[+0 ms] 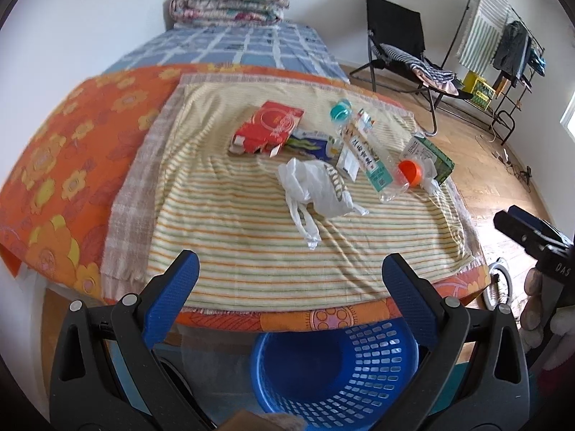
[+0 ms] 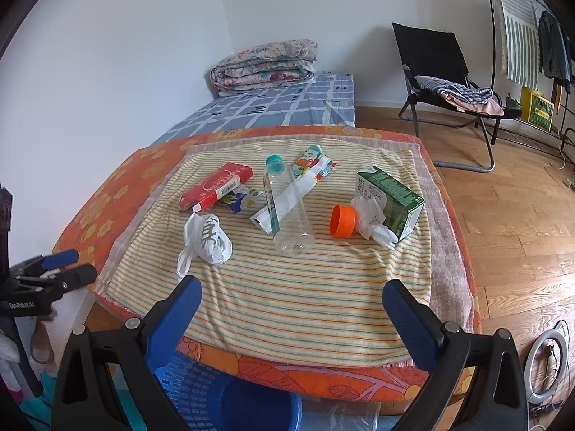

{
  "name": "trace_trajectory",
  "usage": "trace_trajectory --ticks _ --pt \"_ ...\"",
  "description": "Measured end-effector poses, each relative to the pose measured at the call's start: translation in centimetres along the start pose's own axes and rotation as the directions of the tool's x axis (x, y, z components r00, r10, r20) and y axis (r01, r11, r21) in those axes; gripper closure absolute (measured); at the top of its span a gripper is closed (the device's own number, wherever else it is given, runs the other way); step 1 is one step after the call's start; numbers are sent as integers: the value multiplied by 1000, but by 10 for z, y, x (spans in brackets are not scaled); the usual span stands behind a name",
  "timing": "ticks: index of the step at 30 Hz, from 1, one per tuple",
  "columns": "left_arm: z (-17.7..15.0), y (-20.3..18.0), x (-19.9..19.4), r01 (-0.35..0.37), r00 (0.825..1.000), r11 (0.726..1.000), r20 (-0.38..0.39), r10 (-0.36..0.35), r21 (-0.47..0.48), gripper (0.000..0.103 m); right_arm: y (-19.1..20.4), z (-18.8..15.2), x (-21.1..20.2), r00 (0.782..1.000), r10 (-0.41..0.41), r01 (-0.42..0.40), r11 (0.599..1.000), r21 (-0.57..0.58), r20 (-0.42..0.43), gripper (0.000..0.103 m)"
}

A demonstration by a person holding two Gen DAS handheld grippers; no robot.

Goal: Collect trash
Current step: 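Grasp the white plastic bag with the left tool while the right tool grasps the clear bottle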

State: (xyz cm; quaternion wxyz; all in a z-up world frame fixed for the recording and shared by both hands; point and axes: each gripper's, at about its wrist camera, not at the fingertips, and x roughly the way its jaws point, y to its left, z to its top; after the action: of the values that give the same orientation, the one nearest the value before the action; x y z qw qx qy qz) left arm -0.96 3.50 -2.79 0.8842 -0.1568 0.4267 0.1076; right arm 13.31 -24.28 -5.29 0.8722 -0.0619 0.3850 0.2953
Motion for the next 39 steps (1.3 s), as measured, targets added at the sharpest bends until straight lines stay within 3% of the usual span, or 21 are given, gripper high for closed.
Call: trace_trajectory --ticks 7,15,18,23,27,35,39 --pt "12 6 25 24 997 998 -77 -28 -49 0 -10 28 17 999 43 -42 999 22 -25 1" --pt "35 5 60 78 984 989 -147 -96 -122 5 -23 71 71 987 101 -92 993 71 -127 2" --pt "44 5 71 102 977 983 -168 -128 -155 11 -25 84 94 981 116 -103 991 90 -158 6" --pt "60 3 92 111 975 980 -175 -140 -162 13 -17 100 129 974 124 -112 991 69 -190 12" --pt "72 6 113 115 968 973 -195 -155 -202 23 -12 110 162 962 141 -125 989 85 -232 20" --pt "89 17 153 133 951 942 -227 -208 -307 27 1 120 215 950 111 -96 993 64 -293 26" --pt "92 15 168 130 945 940 -248 -215 -316 29 4 123 233 946 103 -89 994 62 -306 27"
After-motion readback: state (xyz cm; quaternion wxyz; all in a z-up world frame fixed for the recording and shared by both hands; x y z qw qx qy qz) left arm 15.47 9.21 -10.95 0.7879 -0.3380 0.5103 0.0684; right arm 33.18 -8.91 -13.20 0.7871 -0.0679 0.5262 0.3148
